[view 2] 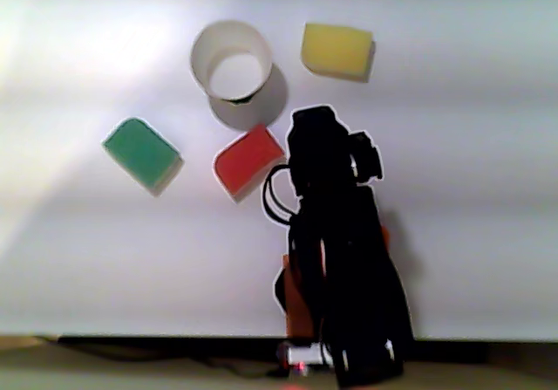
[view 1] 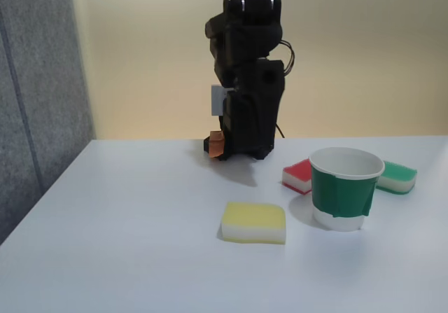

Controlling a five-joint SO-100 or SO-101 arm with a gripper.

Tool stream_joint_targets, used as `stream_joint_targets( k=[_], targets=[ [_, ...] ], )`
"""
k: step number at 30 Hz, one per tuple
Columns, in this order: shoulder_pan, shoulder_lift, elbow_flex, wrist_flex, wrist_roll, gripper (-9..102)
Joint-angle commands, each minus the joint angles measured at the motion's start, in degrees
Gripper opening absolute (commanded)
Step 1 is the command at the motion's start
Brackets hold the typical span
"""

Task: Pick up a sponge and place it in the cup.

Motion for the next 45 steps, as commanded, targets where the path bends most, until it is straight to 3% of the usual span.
stream_joint_targets(
  k=[1,19,39,45],
  targets=[
    [-3.52,-2.90,-3.25,-0.70,1.23,0],
    [-14.33,-19.86,-16.79,0.79,4.48,0],
    [-29.36,-27.69,-15.21,-11.25,6.59,0],
    [-30.50,-26.81,-11.87,-15.82,2.72,0]
  ],
)
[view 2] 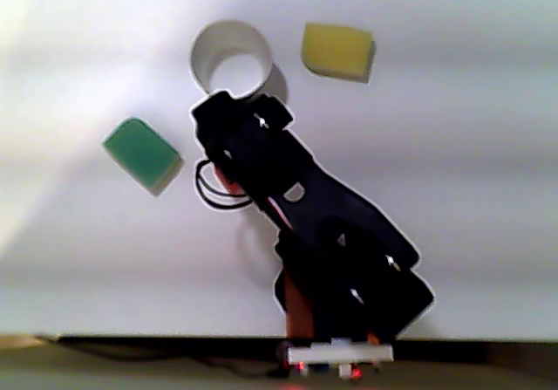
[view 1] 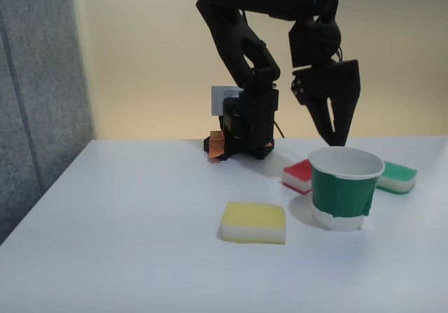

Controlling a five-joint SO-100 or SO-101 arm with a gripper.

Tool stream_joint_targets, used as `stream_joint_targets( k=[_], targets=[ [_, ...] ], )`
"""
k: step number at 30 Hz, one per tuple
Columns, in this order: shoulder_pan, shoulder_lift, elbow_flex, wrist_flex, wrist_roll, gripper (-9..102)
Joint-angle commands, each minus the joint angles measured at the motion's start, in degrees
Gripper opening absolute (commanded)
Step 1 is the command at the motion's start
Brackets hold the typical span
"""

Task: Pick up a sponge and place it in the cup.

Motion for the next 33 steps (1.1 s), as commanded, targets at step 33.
stream_joint_targets(
  k=[33],
  targets=[
    [0.62,0.97,3.60,-7.56,-13.97,36]
  ],
)
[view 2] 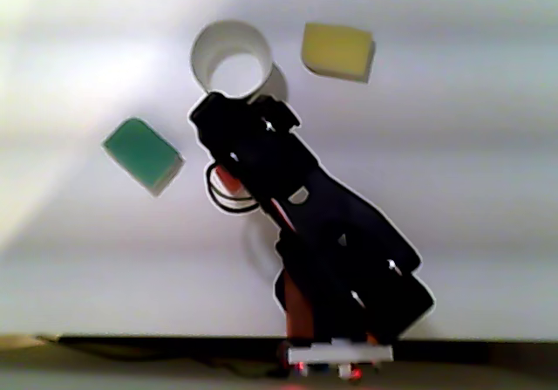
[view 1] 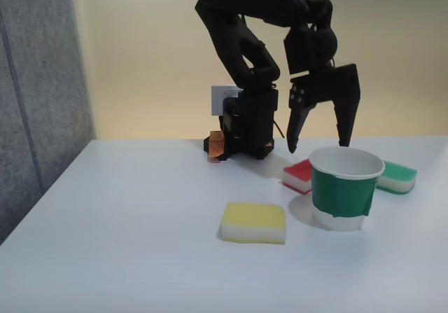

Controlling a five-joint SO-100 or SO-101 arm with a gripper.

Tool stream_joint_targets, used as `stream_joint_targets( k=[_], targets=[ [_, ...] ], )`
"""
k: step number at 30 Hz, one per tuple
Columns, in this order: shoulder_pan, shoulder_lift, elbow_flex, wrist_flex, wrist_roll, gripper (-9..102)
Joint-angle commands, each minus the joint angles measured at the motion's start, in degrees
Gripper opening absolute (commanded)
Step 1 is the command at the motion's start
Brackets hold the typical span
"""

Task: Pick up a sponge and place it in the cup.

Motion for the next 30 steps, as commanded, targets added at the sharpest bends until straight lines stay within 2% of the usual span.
stream_joint_targets(
  k=[1,6,20,27,30],
  targets=[
    [-0.70,-0.44,1.05,-1.49,-0.62,36],
    [-0.88,-1.76,4.83,-7.03,-0.62,36],
    [-1.32,1.85,14.94,-9.93,0.44,35],
    [-1.14,3.96,19.86,-10.81,2.46,31],
    [-1.05,4.39,21.45,-10.90,3.34,25]
  ],
)
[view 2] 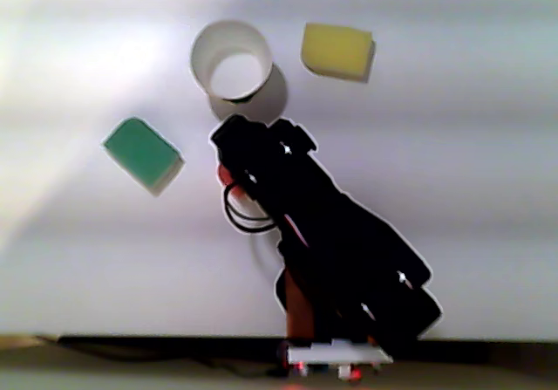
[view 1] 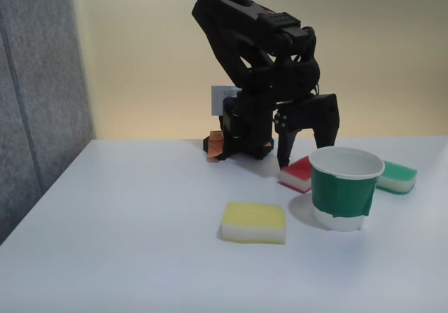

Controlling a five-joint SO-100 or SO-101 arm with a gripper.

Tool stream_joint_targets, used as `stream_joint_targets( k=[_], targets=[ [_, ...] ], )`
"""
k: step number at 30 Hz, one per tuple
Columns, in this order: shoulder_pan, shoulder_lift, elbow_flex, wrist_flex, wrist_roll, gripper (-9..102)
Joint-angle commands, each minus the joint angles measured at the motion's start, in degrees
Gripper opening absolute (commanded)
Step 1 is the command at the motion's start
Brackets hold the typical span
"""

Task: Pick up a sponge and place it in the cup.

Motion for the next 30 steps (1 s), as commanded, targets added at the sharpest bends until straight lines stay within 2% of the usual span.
stream_joint_targets(
  k=[1,10,14,21,30],
  targets=[
    [-0.62,0.88,2.20,-0.09,1.41,23],
    [-0.35,3.16,4.48,0.62,4.31,0],
    [-0.35,4.39,3.69,2.55,5.10,0],
    [-3.52,13.80,-0.79,15.73,14.50,0],
    [-4.31,25.05,-10.37,31.20,15.12,0]
  ],
)
